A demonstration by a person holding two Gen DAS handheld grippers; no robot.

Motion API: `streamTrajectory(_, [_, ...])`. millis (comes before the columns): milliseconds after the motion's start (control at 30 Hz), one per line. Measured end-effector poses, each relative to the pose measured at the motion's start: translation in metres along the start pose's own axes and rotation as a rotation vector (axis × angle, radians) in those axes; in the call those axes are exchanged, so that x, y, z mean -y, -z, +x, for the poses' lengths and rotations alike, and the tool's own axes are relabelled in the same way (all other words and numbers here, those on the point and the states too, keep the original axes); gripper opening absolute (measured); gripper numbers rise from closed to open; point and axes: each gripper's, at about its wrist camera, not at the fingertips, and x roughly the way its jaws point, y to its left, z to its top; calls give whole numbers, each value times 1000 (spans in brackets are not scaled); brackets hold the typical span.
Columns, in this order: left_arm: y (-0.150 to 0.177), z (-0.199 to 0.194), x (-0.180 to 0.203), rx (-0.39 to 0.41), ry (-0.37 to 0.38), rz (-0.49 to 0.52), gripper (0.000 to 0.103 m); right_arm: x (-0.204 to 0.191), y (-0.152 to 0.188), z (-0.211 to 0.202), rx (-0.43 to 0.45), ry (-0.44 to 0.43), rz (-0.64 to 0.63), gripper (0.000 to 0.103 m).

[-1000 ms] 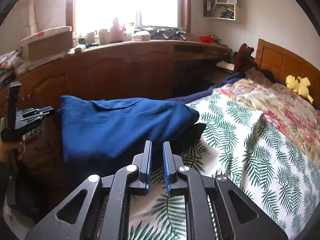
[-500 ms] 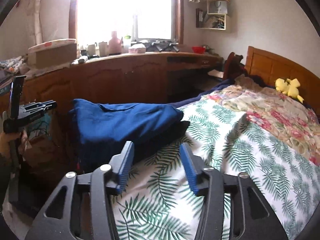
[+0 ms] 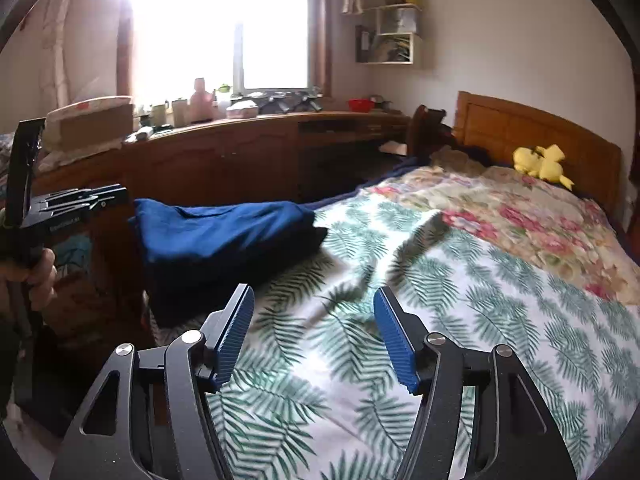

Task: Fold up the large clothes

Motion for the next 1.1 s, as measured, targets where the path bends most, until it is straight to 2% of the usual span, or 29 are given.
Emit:
streamTrajectory(400, [24,-3,125,-51,186,76,18,53,55,-62,-28,119,100,83])
streamTrajectory(600, [39,-26,179,-71,266,76,18,70,82,-109,-30,216,146,85])
streamTrajectory(767, [47,-38,215,-84,304,85,19,80,103,-151,-4,311,192,85])
streamTrajectory(1000, [46,-59,244,-65,345,107,19,88,134,-201,31,411,253,85])
streamTrajectory(1100, [42,-73,253,-46,364,110,19,90,144,-218,35,426,299,85])
